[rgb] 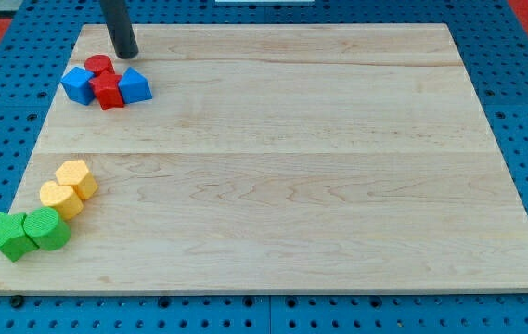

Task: Push the red blocks towards the center

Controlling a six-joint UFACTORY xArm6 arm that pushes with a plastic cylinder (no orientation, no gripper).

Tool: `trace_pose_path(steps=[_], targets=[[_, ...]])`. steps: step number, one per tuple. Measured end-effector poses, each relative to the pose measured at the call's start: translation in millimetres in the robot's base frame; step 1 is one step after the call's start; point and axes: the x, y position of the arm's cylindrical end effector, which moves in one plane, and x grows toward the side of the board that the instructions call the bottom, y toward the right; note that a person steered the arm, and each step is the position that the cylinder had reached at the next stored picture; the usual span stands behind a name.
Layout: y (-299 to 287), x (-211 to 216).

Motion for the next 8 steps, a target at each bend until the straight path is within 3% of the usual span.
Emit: trace_pose_path(steps=[1,2,4,8], targets=[[-22.6,-19.5],[-19.1,-5.3],[-30.9,41.3],[7.3,134.7]])
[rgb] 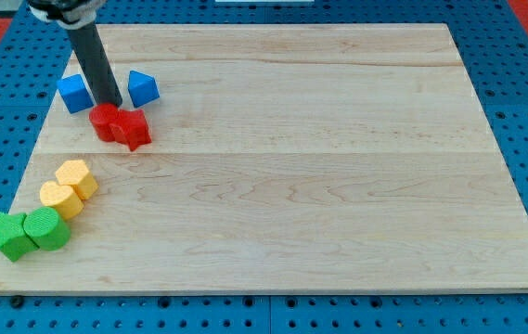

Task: Push the red blocks towards the center

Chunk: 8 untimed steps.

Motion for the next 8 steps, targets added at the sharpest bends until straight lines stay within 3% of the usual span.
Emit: trace_pose_path(steps=[2,5,7,8], targets=[[38.0,24.5],[-70.5,3.2],[-16.3,19.9],[-19.9,34.9]])
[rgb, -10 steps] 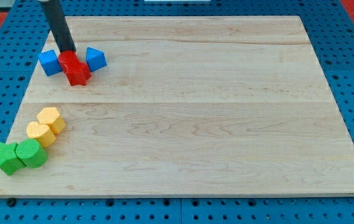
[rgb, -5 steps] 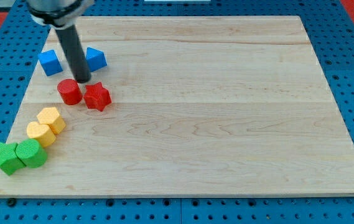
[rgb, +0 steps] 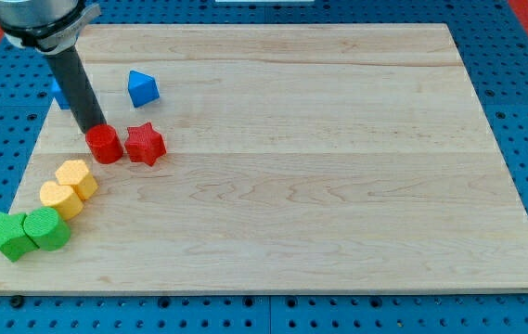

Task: Push the red blocks towards the center

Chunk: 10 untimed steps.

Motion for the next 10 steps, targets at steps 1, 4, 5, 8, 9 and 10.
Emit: trace_pose_path(steps=[1,4,5,8,9,10], targets=[[0.0,18.6],[-27.6,37.9],[6.1,46.6],[83.3,24.6],[28.9,24.7],[-37.8,24.7]])
